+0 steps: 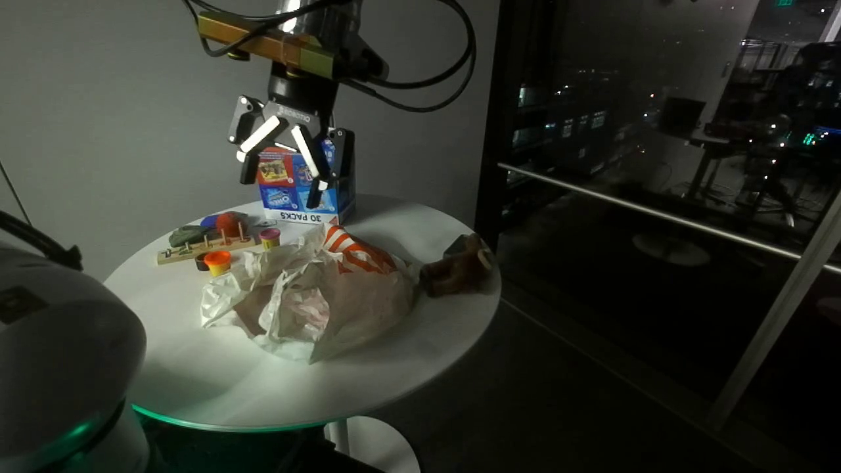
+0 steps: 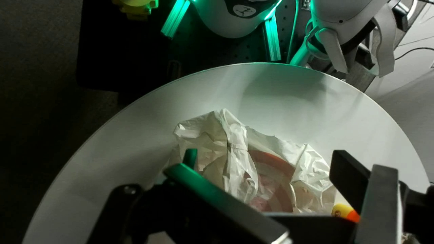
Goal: Put the two yellow containers in the plastic, then lift the plastic
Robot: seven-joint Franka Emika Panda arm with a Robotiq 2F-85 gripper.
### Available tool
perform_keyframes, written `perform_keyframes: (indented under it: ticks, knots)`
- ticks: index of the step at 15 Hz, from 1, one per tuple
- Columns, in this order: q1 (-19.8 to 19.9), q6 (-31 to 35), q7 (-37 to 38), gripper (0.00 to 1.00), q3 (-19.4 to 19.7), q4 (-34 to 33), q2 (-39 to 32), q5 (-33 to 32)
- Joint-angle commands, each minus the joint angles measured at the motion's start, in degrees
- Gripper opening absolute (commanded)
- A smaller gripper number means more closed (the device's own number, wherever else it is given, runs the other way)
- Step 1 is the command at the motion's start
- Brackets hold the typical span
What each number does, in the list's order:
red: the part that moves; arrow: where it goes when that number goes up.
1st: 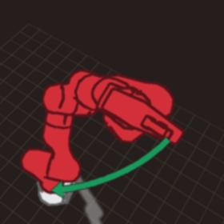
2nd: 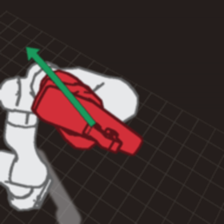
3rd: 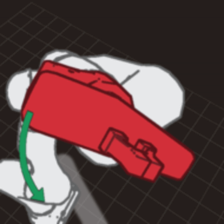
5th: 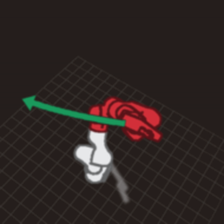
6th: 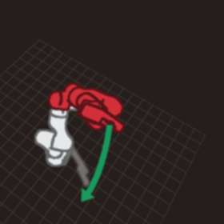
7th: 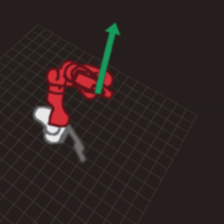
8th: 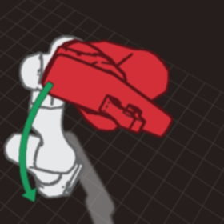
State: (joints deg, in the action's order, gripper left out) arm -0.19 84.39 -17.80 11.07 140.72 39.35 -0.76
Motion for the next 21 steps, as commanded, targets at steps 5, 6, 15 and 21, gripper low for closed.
perform_keyframes:
  ticks: [5, 6, 15, 21]
  knots:
    - [-7.9, -1.7, -4.7, 1.00, -8.0, -2.3, -3.9, 1.7]
    - [-9.1, -0.8, -5.0, 1.00, -9.4, -2.6, -4.6, 1.5]
    - [-17.5, 18.4, -13.4, 1.00, -15.0, -2.6, -19.4, 6.9]
    - [-19.3, 24.7, -15.6, 1.00, -19.5, -3.1, -28.8, 10.7]
